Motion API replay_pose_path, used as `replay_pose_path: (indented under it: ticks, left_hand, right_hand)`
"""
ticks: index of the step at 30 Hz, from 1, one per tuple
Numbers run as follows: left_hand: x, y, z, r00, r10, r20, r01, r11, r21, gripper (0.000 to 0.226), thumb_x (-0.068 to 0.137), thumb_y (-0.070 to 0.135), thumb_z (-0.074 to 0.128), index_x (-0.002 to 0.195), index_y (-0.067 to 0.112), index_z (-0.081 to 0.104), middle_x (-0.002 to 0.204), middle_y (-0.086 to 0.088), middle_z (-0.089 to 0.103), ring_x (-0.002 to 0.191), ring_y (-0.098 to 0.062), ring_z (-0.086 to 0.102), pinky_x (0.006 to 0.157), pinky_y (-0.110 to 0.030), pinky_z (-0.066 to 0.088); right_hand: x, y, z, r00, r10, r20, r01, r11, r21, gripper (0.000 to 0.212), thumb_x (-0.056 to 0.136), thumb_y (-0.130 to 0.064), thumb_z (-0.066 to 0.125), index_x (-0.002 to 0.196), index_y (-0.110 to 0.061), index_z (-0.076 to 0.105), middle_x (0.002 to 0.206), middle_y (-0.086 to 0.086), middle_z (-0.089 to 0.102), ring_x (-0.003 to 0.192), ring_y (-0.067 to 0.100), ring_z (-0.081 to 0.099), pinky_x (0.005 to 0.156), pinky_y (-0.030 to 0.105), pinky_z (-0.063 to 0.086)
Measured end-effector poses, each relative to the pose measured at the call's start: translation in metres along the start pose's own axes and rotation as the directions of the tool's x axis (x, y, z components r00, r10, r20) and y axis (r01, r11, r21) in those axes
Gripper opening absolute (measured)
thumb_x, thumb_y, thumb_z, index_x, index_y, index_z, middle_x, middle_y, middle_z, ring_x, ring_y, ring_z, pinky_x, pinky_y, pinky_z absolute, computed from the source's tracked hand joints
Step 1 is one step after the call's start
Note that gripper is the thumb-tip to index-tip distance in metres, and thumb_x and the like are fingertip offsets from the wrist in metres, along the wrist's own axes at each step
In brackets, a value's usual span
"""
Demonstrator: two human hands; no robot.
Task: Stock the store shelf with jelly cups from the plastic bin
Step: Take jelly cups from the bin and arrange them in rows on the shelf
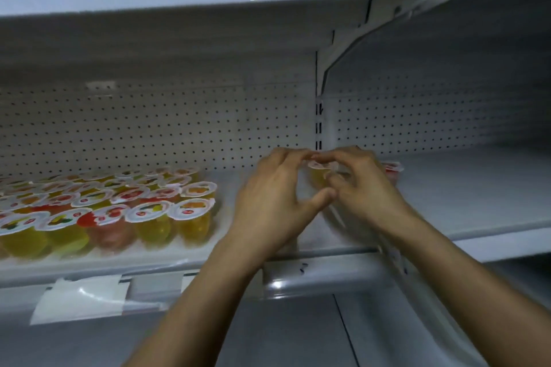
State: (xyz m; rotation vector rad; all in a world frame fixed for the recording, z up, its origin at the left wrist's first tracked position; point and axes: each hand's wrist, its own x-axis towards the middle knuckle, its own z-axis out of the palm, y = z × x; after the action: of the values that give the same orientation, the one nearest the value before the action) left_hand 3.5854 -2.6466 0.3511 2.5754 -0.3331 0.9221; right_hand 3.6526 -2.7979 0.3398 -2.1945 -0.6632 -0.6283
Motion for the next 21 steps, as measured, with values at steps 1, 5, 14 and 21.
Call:
replay_pose_path:
  ticks: [1, 5, 14, 21]
  left_hand:
    - [0.014, 0.006, 0.010, 0.998, -0.010, 0.065, 0.010, 1.000, -0.008, 0.065, 0.082, 0.058, 0.064, 0.139, 0.034, 0.045, 0.137, 0.008, 0.047, 0.124, -0.012, 0.046, 0.096, -0.027, 0.040]
    - [0.056, 0.022, 0.044, 0.967, -0.068, 0.245, 0.043, 0.993, 0.107, 0.067, 0.080, 0.057, 0.066, 0.138, 0.032, 0.045, 0.133, -0.001, 0.048, 0.117, -0.023, 0.053, 0.089, -0.035, 0.046]
    - [0.069, 0.024, 0.071, 0.963, -0.091, 0.255, 0.063, 0.991, 0.117, 0.040, 0.077, 0.034, 0.075, 0.112, 0.019, 0.063, 0.114, -0.004, 0.061, 0.100, -0.024, 0.058, 0.077, -0.030, 0.046]
    - [0.051, 0.011, 0.009, 0.972, -0.101, 0.211, 0.076, 0.989, 0.123, 0.048, 0.076, 0.038, 0.076, 0.119, 0.030, 0.057, 0.112, 0.004, 0.058, 0.097, -0.016, 0.058, 0.077, -0.028, 0.045]
  right_hand:
    - [-0.002, 0.013, -0.014, 0.997, -0.007, -0.079, 0.000, 0.996, -0.089, 0.034, 0.087, -0.014, 0.061, 0.119, -0.026, 0.064, 0.123, -0.001, 0.054, 0.121, 0.018, 0.042, 0.101, 0.036, 0.039]
    - [0.008, 0.060, -0.055, 0.981, 0.183, -0.063, -0.194, 0.932, -0.308, 0.047, 0.085, -0.034, 0.064, 0.130, -0.028, 0.055, 0.135, 0.011, 0.048, 0.125, 0.037, 0.042, 0.104, 0.043, 0.038]
    - [0.016, 0.086, -0.056, 0.964, 0.239, 0.118, -0.211, 0.954, -0.212, 0.040, 0.082, -0.035, 0.071, 0.118, -0.027, 0.057, 0.119, 0.004, 0.064, 0.097, 0.023, 0.059, 0.083, 0.035, 0.049]
    - [0.014, 0.036, -0.046, 0.979, 0.071, 0.192, -0.083, 0.995, 0.053, 0.027, 0.076, -0.028, 0.077, 0.096, -0.036, 0.061, 0.093, -0.012, 0.065, 0.078, 0.004, 0.063, 0.070, 0.026, 0.053]
